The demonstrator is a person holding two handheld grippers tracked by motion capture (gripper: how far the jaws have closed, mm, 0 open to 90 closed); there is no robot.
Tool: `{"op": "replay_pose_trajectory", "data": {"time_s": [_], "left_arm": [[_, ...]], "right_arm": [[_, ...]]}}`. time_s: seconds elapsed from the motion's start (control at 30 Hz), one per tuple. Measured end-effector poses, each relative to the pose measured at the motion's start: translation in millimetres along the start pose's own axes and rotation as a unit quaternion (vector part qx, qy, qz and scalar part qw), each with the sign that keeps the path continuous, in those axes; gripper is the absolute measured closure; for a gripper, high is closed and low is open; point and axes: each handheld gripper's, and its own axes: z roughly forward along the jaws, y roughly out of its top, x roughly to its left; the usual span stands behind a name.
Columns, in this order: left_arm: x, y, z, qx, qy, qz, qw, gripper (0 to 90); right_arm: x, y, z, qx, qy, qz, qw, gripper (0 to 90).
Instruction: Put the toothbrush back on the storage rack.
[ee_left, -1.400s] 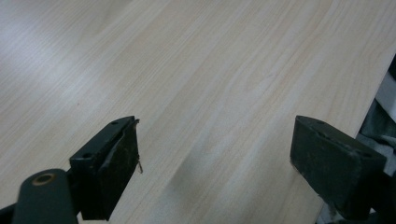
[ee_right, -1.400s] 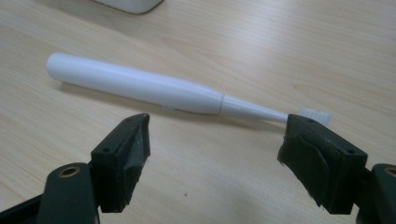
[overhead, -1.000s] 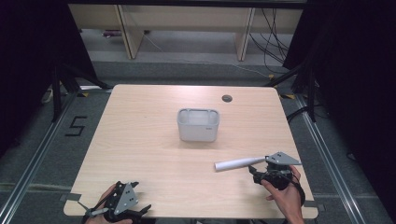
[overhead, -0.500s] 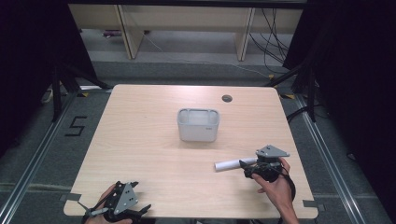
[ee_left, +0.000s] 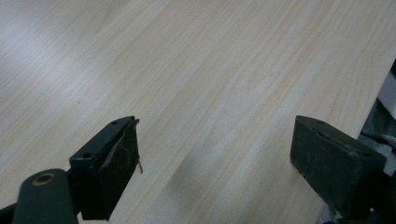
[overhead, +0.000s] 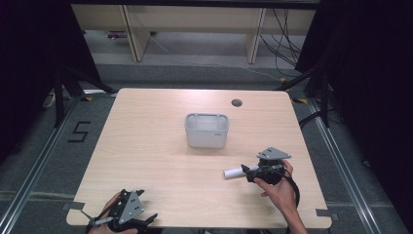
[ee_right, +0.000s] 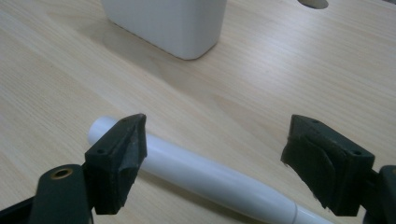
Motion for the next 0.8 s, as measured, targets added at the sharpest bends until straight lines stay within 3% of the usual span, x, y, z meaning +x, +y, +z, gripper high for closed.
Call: {"op": "replay_pose_trajectory", "data": {"time_s": [0.23,0.37,0.47,0.73,0.8], "left_arm": [[0.0,-0.1,0.0,0.002,0.002,0.002,1.0,15.0],[0.1,-0.1,0.1,0.002,0.001,0.002,1.0,15.0],[-0.8,-0.2,0.7,0.001,0.001,-0.003,1.0,15.0],[-0.1,0.2,0.1,0.002,0.003,0.003,1.0,15.0],[-0.1,0.3,0.1,0.002,0.003,0.004,1.0,15.0]], "right_arm": [[4.5,5.1,10.0,0.003,0.01,-0.003,0.9999,29.1],[8.9,9.1,15.3,0.008,0.02,-0.029,0.9993,44.8],[14.7,12.1,20.8,0.017,0.027,-0.031,0.999,54.3],[23.9,17.6,32.2,0.03,0.039,-0.054,0.9974,68.3],[27.6,17.4,33.8,0.041,0.044,-0.033,0.9977,72.2]]}}
